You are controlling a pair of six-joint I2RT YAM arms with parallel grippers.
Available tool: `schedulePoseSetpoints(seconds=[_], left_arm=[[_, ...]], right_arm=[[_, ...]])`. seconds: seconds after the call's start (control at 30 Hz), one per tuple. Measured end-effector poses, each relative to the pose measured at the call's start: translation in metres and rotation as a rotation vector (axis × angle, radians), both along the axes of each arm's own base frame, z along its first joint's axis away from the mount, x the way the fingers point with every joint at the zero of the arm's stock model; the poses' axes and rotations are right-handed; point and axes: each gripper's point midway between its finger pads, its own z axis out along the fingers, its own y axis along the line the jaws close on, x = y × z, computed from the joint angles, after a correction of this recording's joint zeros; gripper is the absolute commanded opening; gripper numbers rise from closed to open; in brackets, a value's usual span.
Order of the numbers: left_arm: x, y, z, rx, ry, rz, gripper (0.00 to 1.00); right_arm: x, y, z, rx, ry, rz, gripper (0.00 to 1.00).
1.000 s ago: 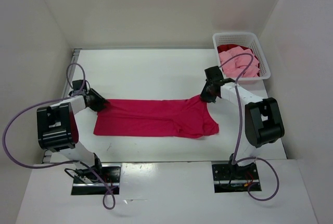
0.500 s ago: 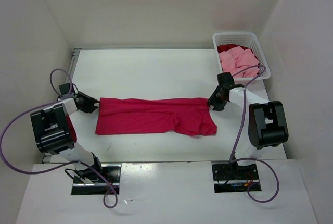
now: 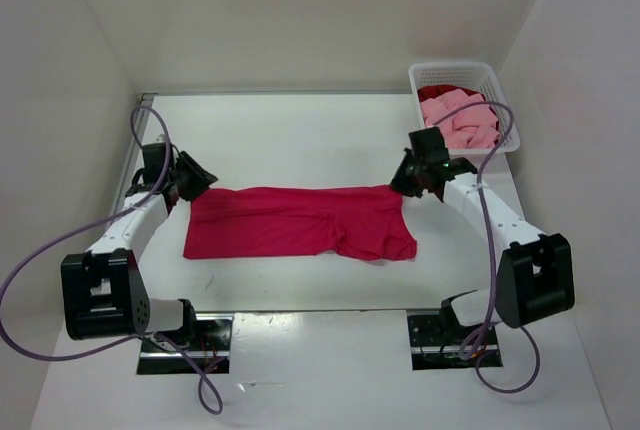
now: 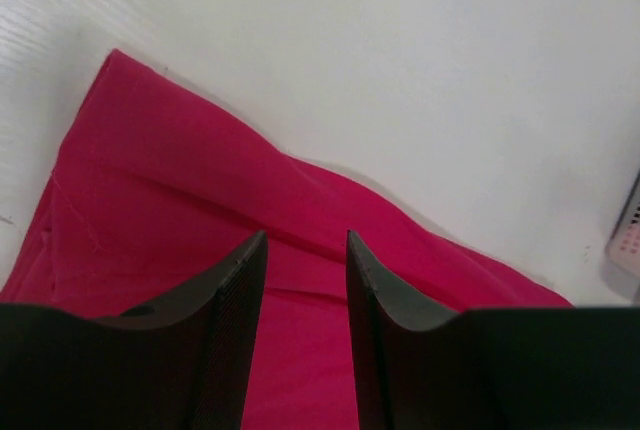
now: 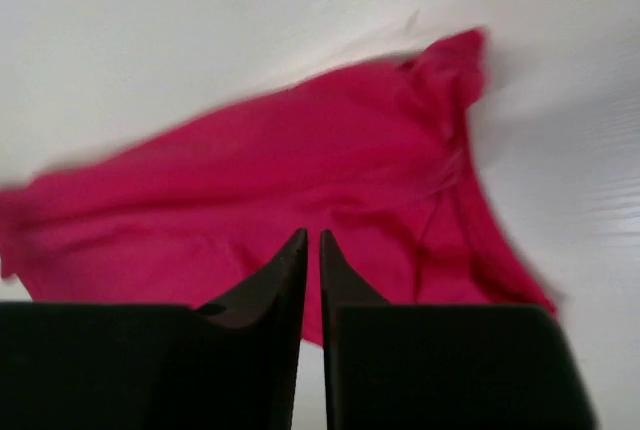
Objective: Fold and stack the t-shirts
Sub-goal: Fold the other side of the tshirt into a rectangle
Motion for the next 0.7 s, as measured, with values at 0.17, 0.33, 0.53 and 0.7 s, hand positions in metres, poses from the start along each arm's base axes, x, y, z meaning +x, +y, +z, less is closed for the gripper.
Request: schedulePoseSetpoints(seconds=[0.17, 0.33, 0.53, 0.7], left_arm=[[-0.006, 0.002, -0.013, 0.028, 0.041, 0.009, 0.45], [-0.010, -0.001, -0.052, -0.015, 0.137, 0.016, 0.45], [-0.029, 0.015, -0.089, -0.102, 0.247, 0.091, 0.45], [-0.031, 0.044, -0.090, -0.123, 0.244, 0.186, 0.45]], right_arm=[[-0.038, 0.068, -0.029, 0.006, 0.094, 0.202, 0.10], [-0.076, 0.114, -0.081, -0.047, 0.247, 0.362, 0.24], [-0.081, 0.130, -0.106, -0.069, 0.301, 0.401, 0.19], [-0.089, 0.145, -0.108, -0.060, 0.297, 0.436, 0.21]])
